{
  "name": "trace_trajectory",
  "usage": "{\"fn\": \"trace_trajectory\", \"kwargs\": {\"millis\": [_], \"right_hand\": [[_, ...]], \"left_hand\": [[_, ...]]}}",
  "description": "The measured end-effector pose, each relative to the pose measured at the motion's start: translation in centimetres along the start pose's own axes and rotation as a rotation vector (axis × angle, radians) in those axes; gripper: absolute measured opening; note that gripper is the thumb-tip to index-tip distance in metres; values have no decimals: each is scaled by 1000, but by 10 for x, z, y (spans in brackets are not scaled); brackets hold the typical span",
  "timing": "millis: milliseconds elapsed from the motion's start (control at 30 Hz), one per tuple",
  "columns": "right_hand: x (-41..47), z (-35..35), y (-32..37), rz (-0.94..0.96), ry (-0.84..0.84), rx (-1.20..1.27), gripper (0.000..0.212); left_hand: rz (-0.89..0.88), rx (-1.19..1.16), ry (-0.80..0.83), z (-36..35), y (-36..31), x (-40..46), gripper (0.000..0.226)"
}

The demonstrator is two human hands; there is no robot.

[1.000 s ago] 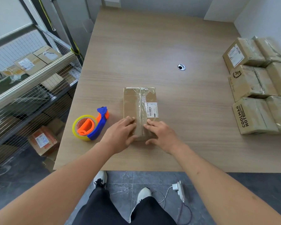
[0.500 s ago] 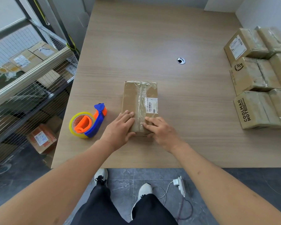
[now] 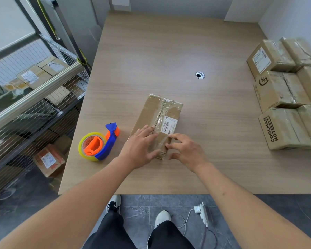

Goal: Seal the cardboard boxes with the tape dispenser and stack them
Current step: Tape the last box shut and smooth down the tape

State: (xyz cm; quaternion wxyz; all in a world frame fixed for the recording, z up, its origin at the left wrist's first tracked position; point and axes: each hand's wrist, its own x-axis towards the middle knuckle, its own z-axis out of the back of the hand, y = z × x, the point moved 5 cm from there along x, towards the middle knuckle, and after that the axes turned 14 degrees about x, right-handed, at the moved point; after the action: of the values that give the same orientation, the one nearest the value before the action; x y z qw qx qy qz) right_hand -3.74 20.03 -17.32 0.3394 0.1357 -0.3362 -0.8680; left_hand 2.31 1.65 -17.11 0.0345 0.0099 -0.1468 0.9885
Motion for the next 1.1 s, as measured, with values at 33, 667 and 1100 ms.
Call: {"fn": "trace_trajectory", "kwargs": {"millis": [33, 667, 1100], "right_hand": [[2, -1, 1, 10, 0, -8, 39], [33, -9, -10, 103, 2, 8, 42], [14, -22, -2, 1, 81, -11, 62]], "left_hand": [[7, 12, 29, -5, -3, 2, 75], [-153, 341, -154, -22, -1, 13, 81], [-125, 54, -11, 7, 31, 17, 54]]}}
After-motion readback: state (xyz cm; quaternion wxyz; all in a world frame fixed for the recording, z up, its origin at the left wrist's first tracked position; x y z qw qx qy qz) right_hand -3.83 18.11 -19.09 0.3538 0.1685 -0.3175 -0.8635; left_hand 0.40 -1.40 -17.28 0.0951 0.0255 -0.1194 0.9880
